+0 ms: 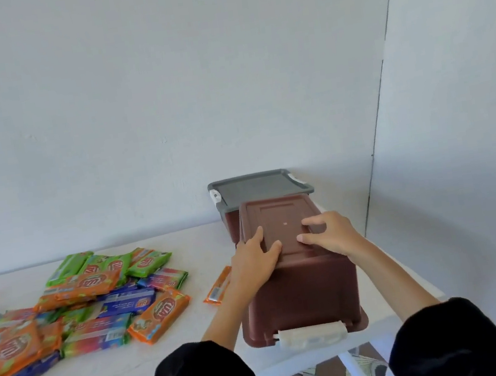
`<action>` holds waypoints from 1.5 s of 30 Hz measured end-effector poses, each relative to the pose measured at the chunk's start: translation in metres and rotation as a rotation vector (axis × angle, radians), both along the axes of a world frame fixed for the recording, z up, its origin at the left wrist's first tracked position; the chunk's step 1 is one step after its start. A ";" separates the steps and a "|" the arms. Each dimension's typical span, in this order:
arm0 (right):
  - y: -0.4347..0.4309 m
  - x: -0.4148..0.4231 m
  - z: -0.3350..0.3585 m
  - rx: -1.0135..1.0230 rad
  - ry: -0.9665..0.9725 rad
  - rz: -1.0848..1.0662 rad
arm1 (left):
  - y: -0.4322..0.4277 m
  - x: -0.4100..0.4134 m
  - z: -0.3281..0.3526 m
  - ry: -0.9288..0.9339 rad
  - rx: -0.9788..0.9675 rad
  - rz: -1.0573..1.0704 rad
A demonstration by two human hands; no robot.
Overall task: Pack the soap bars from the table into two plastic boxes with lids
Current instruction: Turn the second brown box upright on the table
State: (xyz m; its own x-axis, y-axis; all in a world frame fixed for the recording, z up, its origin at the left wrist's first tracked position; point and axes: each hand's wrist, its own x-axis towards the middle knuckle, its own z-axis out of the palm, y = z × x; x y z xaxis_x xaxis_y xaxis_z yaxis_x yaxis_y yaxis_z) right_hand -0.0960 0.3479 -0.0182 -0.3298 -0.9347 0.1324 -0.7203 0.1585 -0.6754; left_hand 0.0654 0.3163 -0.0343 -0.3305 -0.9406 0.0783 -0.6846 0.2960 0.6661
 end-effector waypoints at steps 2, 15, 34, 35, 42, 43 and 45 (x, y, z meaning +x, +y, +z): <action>0.001 -0.016 -0.008 0.020 0.014 -0.012 | -0.001 -0.018 -0.011 -0.012 0.037 -0.022; -0.007 -0.077 -0.036 0.082 -0.014 0.016 | -0.006 -0.083 -0.038 -0.067 0.108 0.015; 0.005 -0.103 -0.074 -0.023 0.425 0.027 | -0.025 -0.116 -0.036 -0.495 -0.159 -0.174; 0.003 -0.106 -0.073 -0.025 0.425 0.037 | -0.028 -0.115 -0.036 -0.509 -0.134 -0.198; -0.025 -0.140 -0.065 -0.038 0.470 0.204 | -0.005 -0.128 -0.047 -0.526 -0.129 -0.080; -0.029 -0.145 -0.064 -0.040 0.474 0.235 | -0.001 -0.132 -0.047 -0.514 -0.135 -0.061; -0.036 -0.155 -0.060 -0.056 0.471 0.303 | 0.011 -0.145 -0.048 -0.492 -0.156 -0.017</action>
State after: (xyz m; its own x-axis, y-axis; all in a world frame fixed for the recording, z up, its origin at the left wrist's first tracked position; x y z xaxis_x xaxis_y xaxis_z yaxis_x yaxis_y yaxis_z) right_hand -0.2512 0.3121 -0.0778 0.0591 -0.9657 0.2528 -0.9537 -0.1294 -0.2716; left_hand -0.0795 0.3271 -0.0819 -0.3785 -0.9243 0.0489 -0.9001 0.3799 0.2131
